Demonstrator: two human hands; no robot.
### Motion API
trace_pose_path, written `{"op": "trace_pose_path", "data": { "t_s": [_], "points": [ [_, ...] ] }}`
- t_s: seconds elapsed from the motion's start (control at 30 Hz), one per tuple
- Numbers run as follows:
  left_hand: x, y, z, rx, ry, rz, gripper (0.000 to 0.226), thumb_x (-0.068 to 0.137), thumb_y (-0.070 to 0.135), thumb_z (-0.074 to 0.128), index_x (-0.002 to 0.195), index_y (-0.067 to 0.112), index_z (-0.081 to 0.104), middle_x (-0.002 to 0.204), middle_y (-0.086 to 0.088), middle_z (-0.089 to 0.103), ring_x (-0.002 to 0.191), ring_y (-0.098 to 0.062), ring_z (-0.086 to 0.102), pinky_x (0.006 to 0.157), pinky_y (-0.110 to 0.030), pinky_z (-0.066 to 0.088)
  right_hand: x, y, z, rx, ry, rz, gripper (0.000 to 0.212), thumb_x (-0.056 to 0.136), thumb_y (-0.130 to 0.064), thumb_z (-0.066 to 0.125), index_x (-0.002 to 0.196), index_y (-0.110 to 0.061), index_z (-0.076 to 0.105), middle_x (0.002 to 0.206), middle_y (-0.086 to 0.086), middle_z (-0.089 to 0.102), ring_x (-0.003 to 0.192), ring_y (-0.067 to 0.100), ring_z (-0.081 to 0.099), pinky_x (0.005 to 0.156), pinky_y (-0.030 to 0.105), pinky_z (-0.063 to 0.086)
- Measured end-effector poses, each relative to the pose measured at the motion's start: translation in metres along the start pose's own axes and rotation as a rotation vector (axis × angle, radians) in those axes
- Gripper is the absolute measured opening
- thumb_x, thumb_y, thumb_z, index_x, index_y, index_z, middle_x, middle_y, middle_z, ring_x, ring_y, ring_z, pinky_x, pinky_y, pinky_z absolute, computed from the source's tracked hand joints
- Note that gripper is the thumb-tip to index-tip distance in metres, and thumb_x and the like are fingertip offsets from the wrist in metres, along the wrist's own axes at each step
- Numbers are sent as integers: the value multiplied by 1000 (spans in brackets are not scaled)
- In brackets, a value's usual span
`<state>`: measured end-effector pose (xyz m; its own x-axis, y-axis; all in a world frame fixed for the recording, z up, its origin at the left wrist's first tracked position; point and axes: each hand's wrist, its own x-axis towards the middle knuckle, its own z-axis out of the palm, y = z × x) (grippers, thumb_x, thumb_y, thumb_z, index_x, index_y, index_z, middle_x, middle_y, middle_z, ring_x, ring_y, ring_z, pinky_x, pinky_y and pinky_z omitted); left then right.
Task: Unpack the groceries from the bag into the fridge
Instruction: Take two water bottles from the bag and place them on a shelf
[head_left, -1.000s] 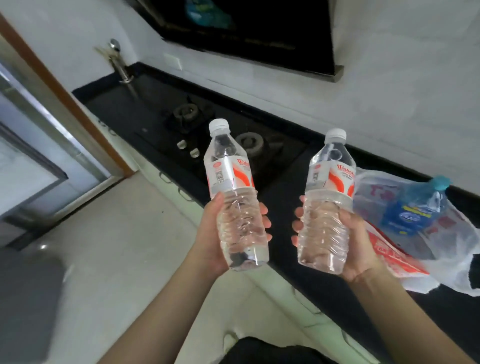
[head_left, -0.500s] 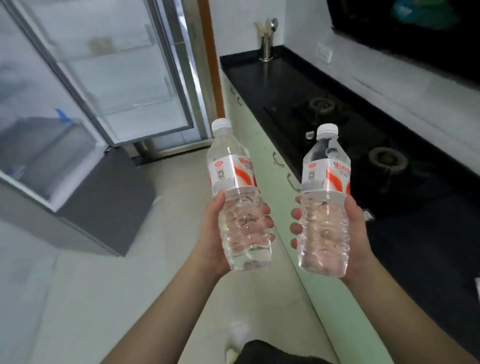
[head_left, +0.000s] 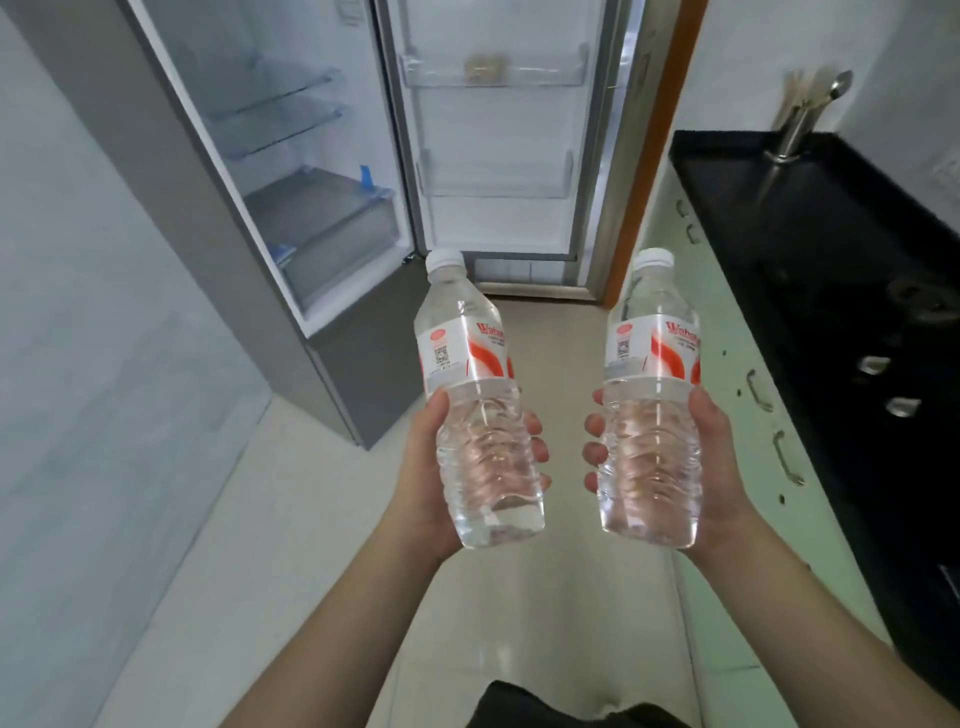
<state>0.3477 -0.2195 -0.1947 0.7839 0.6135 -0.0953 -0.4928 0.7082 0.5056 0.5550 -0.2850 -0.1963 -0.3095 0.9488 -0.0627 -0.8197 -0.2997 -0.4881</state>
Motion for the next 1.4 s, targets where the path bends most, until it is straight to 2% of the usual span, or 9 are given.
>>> {"op": "trace_pose_path", "data": {
  "t_s": [0.17,0.3,0.47,0.63,0.8,1.03,1.2,1.4],
  "points": [
    [4,23,-17,-11,68,71,62,58,49,84,99,6,66,89,-12,64,77,-26,64,70,-39,55,49,-4,-1,-24,9,27,63,59,-48,84,104,-8,67,86,9,69,73,24,68,69,39,58],
    [32,39,-21,9,121,115,64,56,49,85,101,6,67,90,-13,64,76,-26,64,68,-38,55,86,-19,-5,16,-54,83,63,60,-48,85,105,-7,66,87,10,69,74,25,68,69,38,58],
    [88,65,-14,33,138,160,64,56,47,86,102,5,68,90,-12,66,78,-26,65,70,-38,56,127,-68,-18,-31,-1,124,70,48,-47,90,101,-6,70,86,11,69,71,25,68,66,37,59],
    [139,86,-6,24,118,201,61,62,46,83,104,5,68,91,-12,68,78,-25,67,72,-38,55,167,-124,-37,-24,-29,153,72,49,-50,89,104,-8,69,89,10,69,74,24,69,67,39,59],
    [165,113,-13,-17,106,247,65,70,47,78,115,4,62,95,-16,68,82,-29,67,74,-41,56,210,-161,-38,-96,-45,146,71,45,-53,88,98,-9,74,87,10,69,72,24,68,66,38,59],
    [183,170,-28,48,88,303,59,73,50,73,114,7,65,98,-12,68,86,-25,65,79,-39,51,281,-183,-33,-137,-170,201,68,52,-53,86,102,-9,72,90,11,70,75,25,69,71,40,59],
    [193,222,-49,117,37,344,56,76,48,72,113,8,62,100,-12,65,87,-24,63,79,-39,50,347,-192,-20,-277,-178,171,69,50,-57,86,100,-10,74,94,13,70,79,26,69,69,41,58],
    [208,300,-71,216,104,440,59,64,48,81,106,8,65,94,-12,65,83,-26,63,76,-40,53,432,-197,18,-414,-174,119,74,42,-58,88,99,-12,75,95,14,71,77,27,70,68,42,59]
  ]
}}
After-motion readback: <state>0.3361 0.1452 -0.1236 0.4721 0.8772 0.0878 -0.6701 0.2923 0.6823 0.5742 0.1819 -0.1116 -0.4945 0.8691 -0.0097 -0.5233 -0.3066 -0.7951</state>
